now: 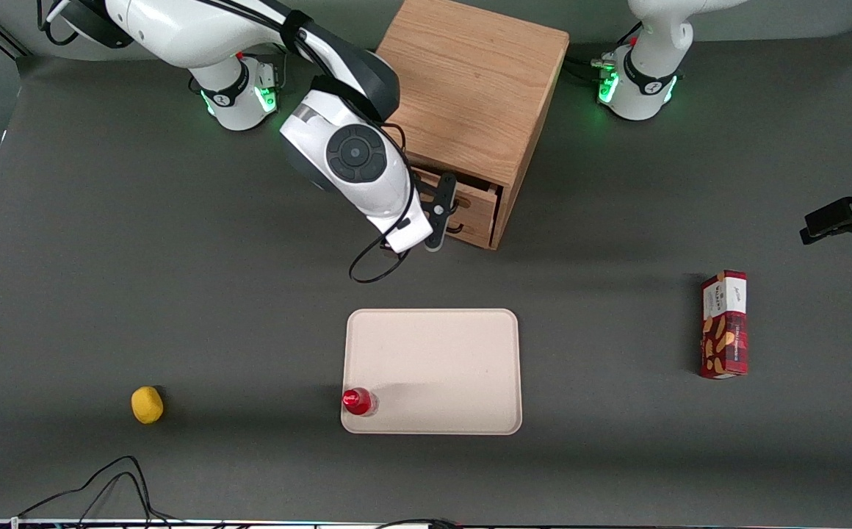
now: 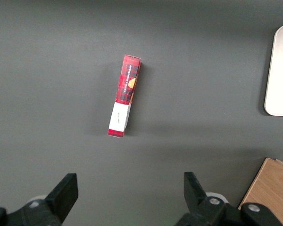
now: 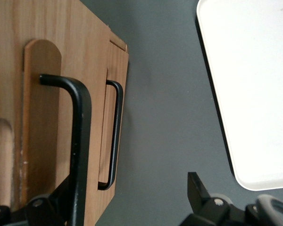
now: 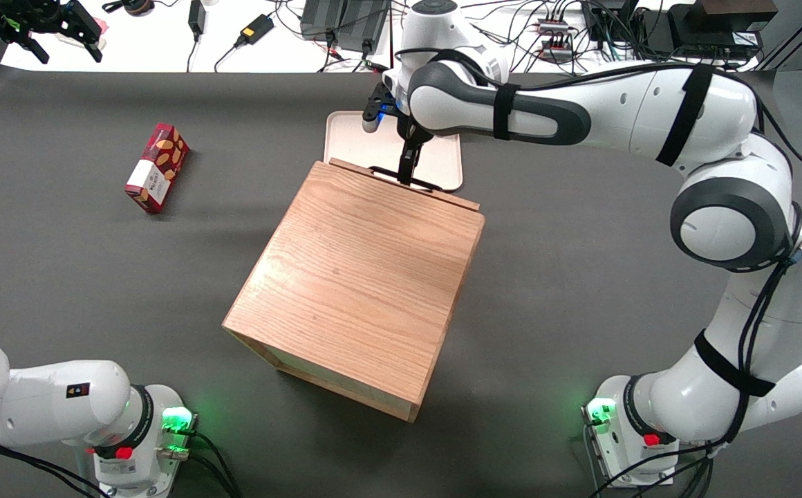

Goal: Open upper drawer

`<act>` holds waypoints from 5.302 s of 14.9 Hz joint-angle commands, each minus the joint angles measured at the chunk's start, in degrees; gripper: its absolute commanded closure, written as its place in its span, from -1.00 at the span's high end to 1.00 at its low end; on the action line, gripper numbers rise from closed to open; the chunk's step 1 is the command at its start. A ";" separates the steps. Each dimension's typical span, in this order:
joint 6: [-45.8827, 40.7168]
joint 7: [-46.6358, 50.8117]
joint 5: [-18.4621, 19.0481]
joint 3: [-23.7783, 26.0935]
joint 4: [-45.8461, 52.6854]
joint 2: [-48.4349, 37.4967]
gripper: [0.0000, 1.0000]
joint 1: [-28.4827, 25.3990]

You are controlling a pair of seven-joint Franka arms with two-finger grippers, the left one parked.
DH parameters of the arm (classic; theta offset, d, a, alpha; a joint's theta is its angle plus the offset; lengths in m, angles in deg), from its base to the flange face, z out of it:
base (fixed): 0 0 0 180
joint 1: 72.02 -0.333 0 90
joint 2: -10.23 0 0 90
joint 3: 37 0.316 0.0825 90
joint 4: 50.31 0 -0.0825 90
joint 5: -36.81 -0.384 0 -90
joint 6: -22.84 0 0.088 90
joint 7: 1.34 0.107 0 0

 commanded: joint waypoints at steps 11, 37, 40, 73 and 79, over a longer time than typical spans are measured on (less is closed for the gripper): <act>0.14 -4.72 1.57 -1.27 7.16 4.38 1.00 1.93; 4.88 -10.78 1.48 -4.17 12.35 7.81 1.00 7.03; 6.03 -10.96 1.39 -4.96 12.26 7.90 1.00 7.47; 3.06 5.80 -20.58 -22.80 -6.09 -26.88 1.00 17.21; -13.64 33.32 -11.55 -22.89 -9.01 -33.31 1.00 20.74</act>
